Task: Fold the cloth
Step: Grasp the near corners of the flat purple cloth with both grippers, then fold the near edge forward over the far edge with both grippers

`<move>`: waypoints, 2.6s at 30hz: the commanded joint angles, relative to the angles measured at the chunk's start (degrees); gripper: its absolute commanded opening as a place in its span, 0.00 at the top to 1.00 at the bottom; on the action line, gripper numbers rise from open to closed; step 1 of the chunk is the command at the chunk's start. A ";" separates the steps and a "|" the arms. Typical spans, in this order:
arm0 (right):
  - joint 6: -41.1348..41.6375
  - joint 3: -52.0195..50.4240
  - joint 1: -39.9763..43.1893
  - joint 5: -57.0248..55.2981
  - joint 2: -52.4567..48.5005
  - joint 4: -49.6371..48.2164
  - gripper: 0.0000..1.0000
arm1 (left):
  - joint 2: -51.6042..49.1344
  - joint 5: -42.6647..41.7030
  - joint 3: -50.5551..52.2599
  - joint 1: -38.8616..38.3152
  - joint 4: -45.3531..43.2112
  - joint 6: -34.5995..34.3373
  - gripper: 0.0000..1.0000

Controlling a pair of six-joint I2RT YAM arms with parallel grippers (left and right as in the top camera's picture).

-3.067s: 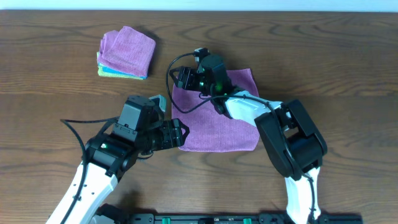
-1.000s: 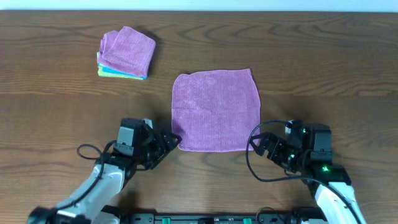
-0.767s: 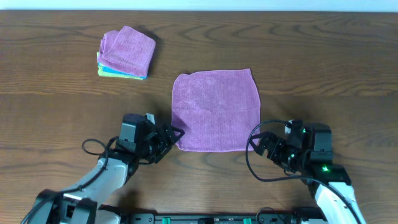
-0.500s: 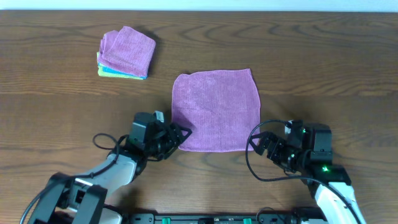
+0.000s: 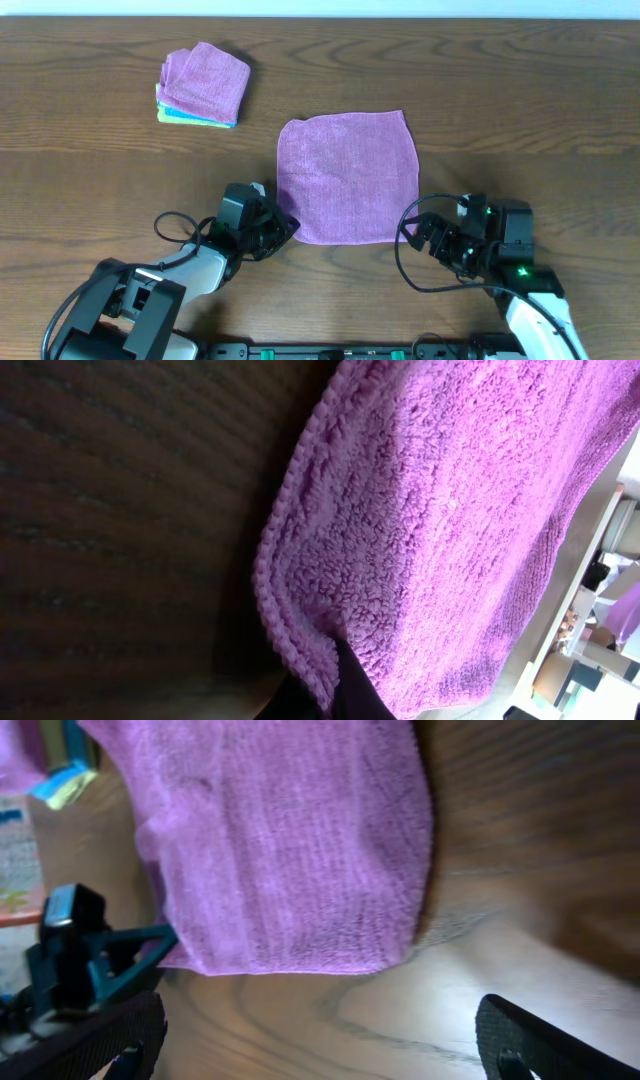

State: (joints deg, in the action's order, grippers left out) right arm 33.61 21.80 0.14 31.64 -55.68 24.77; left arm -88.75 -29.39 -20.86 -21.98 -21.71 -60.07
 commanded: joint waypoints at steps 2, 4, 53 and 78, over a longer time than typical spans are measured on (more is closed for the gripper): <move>-2.25 -1.53 0.15 -3.85 -2.73 -0.42 0.01 | -1.88 1.22 1.86 -0.17 1.29 1.22 0.94; -2.40 -1.88 0.15 -4.07 -5.09 -1.99 0.01 | -1.88 1.01 1.86 -0.17 1.29 1.38 0.94; 3.56 -1.88 -9.94 -1.62 -20.04 -16.83 0.99 | 4.31 -14.45 1.81 3.32 5.57 7.50 0.94; 4.70 -1.88 -11.91 -14.73 1.46 -13.90 0.99 | 26.86 1.14 -4.76 3.32 27.96 1.79 0.94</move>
State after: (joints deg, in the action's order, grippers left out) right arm 38.00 20.14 -11.35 21.39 -52.64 12.27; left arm -60.40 -34.00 -22.59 -18.83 6.46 -57.45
